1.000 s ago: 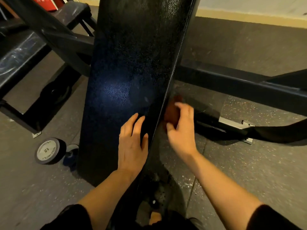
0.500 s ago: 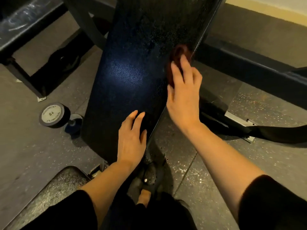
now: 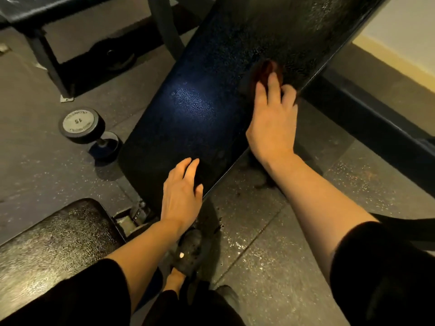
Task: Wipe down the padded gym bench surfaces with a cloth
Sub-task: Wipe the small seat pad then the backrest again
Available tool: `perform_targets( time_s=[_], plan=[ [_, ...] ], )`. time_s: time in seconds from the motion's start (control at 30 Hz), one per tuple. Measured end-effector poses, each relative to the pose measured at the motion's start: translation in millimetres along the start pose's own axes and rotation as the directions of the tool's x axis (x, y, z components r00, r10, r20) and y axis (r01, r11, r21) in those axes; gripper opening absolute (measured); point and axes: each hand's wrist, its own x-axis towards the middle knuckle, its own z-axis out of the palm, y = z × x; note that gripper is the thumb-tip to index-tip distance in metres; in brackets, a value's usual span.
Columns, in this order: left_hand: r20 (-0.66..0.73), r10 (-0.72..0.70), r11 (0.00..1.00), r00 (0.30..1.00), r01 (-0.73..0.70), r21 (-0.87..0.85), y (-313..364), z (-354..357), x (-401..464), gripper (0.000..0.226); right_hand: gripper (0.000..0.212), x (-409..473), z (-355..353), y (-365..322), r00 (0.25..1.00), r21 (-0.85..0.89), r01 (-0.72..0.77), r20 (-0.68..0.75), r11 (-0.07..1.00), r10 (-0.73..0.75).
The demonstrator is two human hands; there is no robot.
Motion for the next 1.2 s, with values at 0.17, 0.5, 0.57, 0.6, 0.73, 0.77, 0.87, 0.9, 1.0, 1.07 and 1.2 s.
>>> perform_targets(
  time_s=[0.17,0.5,0.57,0.6,0.73,0.77,0.87,0.9,1.0,1.07,1.2],
  plan=[
    [-0.008,-0.043,0.998,0.999,0.043,-0.052,0,9,-5,0.067,0.068,-41,13,-24,0.975,0.026,0.168,0.144,0.985,-0.17],
    [-0.057,-0.027,0.996,0.998,0.022,-0.09,-3,16,-10,0.066,0.05,-18,3,10,0.994,0.1,0.076,-0.082,0.992,-0.068],
    [-0.043,-0.064,0.994,0.997,0.06,-0.087,-12,17,-16,0.065,0.053,-19,13,3,0.997,0.023,0.067,-0.03,0.997,-0.067],
    [-0.038,-0.099,0.992,0.994,0.096,-0.077,-19,18,-21,0.065,0.055,-30,21,-5,0.995,-0.001,0.096,-0.003,0.995,-0.096],
    [-0.021,-0.199,0.978,0.98,0.198,-0.059,-54,23,-39,0.064,0.065,-91,52,-42,0.989,0.031,0.133,0.065,0.991,-0.134],
    [-0.01,-0.207,0.977,0.978,0.206,-0.053,-64,24,-43,0.064,0.066,-103,59,-50,0.986,0.054,0.141,0.085,0.989,-0.145],
    [0.029,-0.196,0.979,0.98,0.197,-0.045,-86,25,-52,0.062,0.07,-149,77,-71,0.939,0.168,0.251,0.199,0.953,-0.282],
    [0.037,-0.185,0.981,0.982,0.187,-0.056,-89,25,-55,0.062,0.07,-169,83,-77,0.894,0.234,0.307,0.262,0.922,-0.364],
    [0.061,-0.11,0.99,0.992,0.115,-0.083,-92,22,-60,0.062,0.057,-207,82,-84,0.809,0.428,0.338,0.323,0.838,-0.491],
    [0.062,-0.034,0.994,0.997,0.04,-0.098,-88,18,-57,0.06,0.052,-190,73,-78,0.907,0.449,0.278,0.169,0.849,-0.386],
    [0.031,-0.023,0.991,0.999,0.027,-0.129,-66,12,-38,0.06,0.052,-113,54,-56,0.998,0.237,0.064,-0.018,0.969,-0.061]
  ],
)
